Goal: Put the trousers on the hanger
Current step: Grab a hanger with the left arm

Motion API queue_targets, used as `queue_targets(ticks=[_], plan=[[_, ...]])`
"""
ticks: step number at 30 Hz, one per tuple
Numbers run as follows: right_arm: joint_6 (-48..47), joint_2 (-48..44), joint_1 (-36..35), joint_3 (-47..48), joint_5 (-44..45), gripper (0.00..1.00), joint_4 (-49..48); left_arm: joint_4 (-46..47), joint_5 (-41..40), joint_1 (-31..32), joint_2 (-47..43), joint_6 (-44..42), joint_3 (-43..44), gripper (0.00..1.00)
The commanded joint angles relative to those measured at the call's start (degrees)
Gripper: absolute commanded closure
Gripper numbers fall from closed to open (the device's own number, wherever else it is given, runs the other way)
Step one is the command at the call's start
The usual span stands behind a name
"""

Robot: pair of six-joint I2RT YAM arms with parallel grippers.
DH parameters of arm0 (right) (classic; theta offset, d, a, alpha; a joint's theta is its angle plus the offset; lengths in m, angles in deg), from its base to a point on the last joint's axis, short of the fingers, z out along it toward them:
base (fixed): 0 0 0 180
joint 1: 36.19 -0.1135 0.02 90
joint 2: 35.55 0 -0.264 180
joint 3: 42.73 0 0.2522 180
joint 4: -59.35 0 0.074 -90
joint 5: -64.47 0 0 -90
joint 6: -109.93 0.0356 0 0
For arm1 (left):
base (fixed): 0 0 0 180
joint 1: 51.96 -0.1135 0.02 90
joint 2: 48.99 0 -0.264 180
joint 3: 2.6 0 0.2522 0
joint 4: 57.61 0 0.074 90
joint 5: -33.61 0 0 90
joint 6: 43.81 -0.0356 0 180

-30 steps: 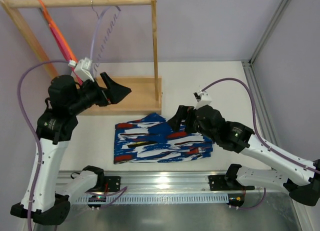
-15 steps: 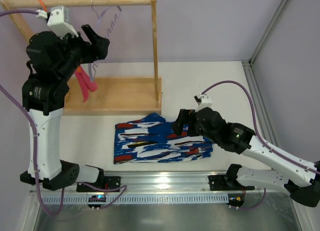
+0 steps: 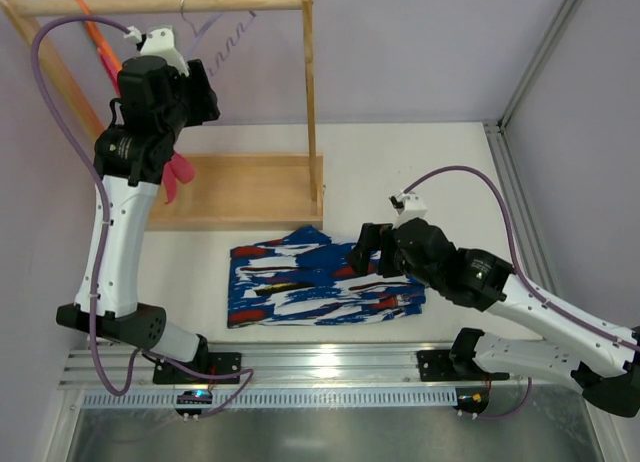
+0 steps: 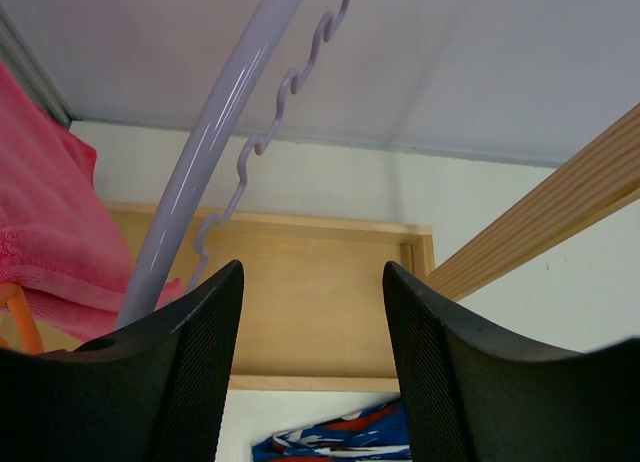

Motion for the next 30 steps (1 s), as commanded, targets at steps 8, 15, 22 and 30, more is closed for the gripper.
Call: queue_targets(ticks=[8,15,22,30], plan=[[-0.8,0.4,0.0,-1.1,-0.7,0.02,-2.1,8.2,10.1,-0.2,-5.4,-2.8,-2.1,0.37],[-0.9,1.5,0.0,-1.3,-2.1,0.02,-2.7,9.4,3.0,-0.2,-8.0,-5.2,-0.4,0.37],[-0.3,-0.3,0.0,-2.2,-2.4,0.02,-2.8,6.7,-1.4,-1.7,-5.3,-8.4,3.2,0.36],[-0.4,-2.8,0.1,-3.3,-1.3,0.02,-1.4,3.7,0.5,-4.5,-2.5,-7.7,4.5,0.33]])
